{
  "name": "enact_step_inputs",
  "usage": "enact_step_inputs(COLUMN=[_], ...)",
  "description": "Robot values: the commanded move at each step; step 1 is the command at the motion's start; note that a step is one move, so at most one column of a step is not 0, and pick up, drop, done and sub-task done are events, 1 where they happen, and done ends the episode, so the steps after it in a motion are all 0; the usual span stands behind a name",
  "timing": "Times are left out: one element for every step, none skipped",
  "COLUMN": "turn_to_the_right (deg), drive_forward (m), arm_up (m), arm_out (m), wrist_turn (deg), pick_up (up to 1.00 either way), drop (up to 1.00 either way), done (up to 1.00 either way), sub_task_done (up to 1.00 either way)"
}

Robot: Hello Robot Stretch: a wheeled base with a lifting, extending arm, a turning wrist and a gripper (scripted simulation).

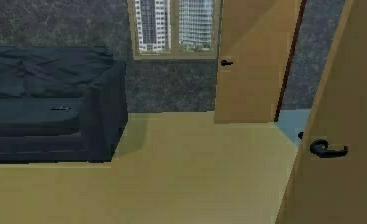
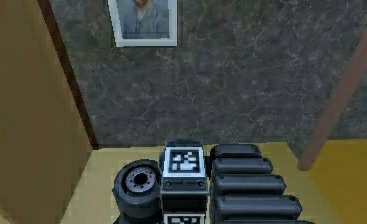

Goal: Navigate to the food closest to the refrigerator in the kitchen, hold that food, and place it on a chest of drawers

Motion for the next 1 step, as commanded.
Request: enact_step_inputs(turn_to_the_right=[-6.0], drive_forward=[0.0], arm_up=[0.0], arm_out=[0.0], wrist_turn=[0.0], pick_up=[0.0], drop=[0.0], done=[0.0], sub_task_done=[0.0])
